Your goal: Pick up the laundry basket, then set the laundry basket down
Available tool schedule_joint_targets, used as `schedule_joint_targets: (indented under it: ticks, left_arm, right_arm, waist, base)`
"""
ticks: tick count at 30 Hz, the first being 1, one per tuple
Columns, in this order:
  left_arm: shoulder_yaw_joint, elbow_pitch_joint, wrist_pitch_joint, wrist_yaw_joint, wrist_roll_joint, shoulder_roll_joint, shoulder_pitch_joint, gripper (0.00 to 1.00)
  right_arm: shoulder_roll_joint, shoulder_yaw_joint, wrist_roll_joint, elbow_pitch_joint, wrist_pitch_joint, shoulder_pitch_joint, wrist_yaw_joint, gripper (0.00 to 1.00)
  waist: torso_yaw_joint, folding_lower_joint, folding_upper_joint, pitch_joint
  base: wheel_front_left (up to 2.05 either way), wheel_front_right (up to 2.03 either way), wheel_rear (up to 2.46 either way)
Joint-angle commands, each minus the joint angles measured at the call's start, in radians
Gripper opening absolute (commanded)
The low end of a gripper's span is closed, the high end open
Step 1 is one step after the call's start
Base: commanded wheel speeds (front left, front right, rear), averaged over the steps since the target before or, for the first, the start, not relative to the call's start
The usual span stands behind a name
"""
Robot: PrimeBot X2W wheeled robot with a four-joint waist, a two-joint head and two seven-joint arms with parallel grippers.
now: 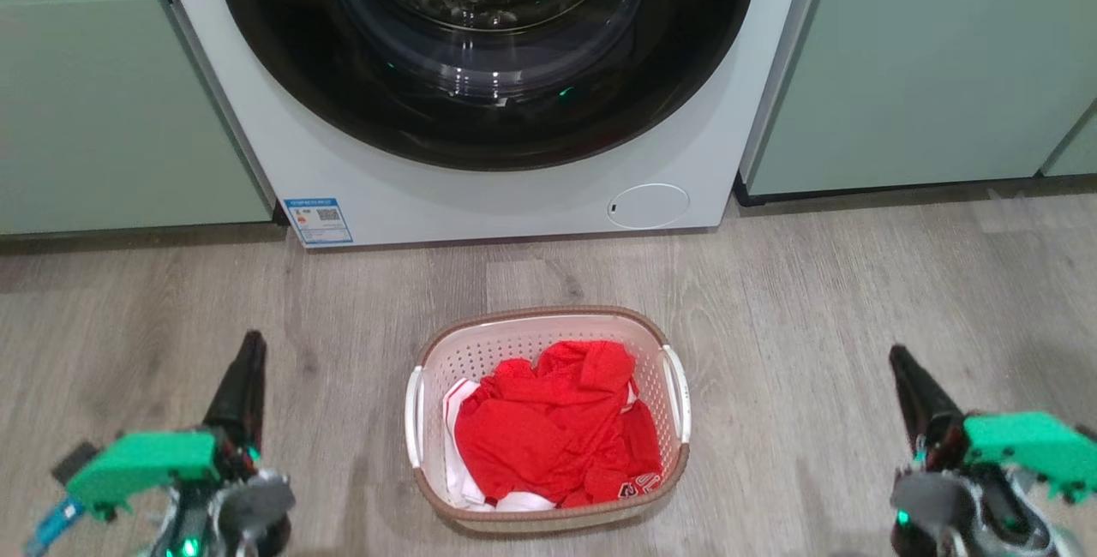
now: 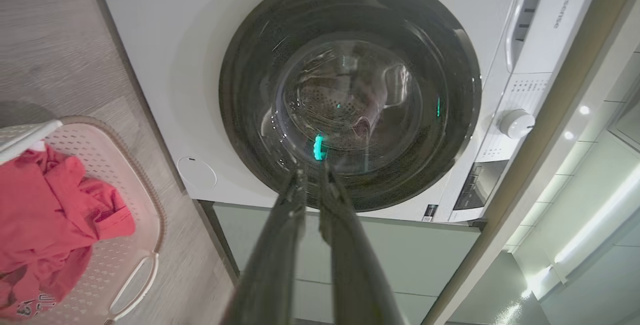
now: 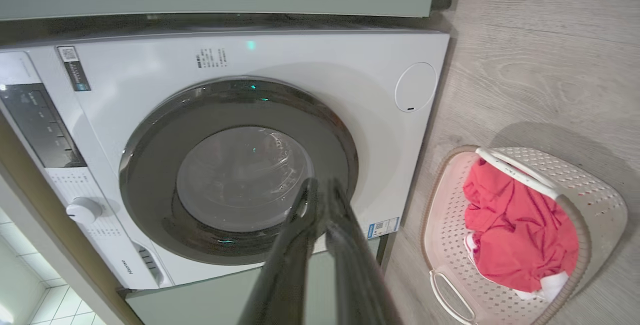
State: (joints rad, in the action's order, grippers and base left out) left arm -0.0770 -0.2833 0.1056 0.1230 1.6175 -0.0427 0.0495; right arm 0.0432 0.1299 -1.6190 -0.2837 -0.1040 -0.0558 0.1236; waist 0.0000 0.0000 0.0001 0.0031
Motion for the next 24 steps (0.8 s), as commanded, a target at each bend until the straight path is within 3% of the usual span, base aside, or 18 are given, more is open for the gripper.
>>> schedule_joint_targets:
  ticks: [1, 24]
  left_arm:
    - [0.0, -0.001, 0.0, 0.0, 0.0, 0.0, 0.0, 1.0]
    - [-0.015, 0.014, -0.062, -0.001, -0.106, 0.002, 0.0, 1.0]
  right_arm:
    - [0.0, 0.0, 0.0, -0.001, 0.0, 0.0, 0.0, 1.0]
    - [-0.003, -0.003, 0.102, 0.017, 0.062, 0.005, 0.001, 1.0]
  waist:
    - [0.0, 0.0, -0.0001, 0.0]
    - [-0.002, 0.0, -0.0001, 0.002]
  base:
    - [0.0, 0.0, 0.0]
    - [0.0, 0.0, 0.0]
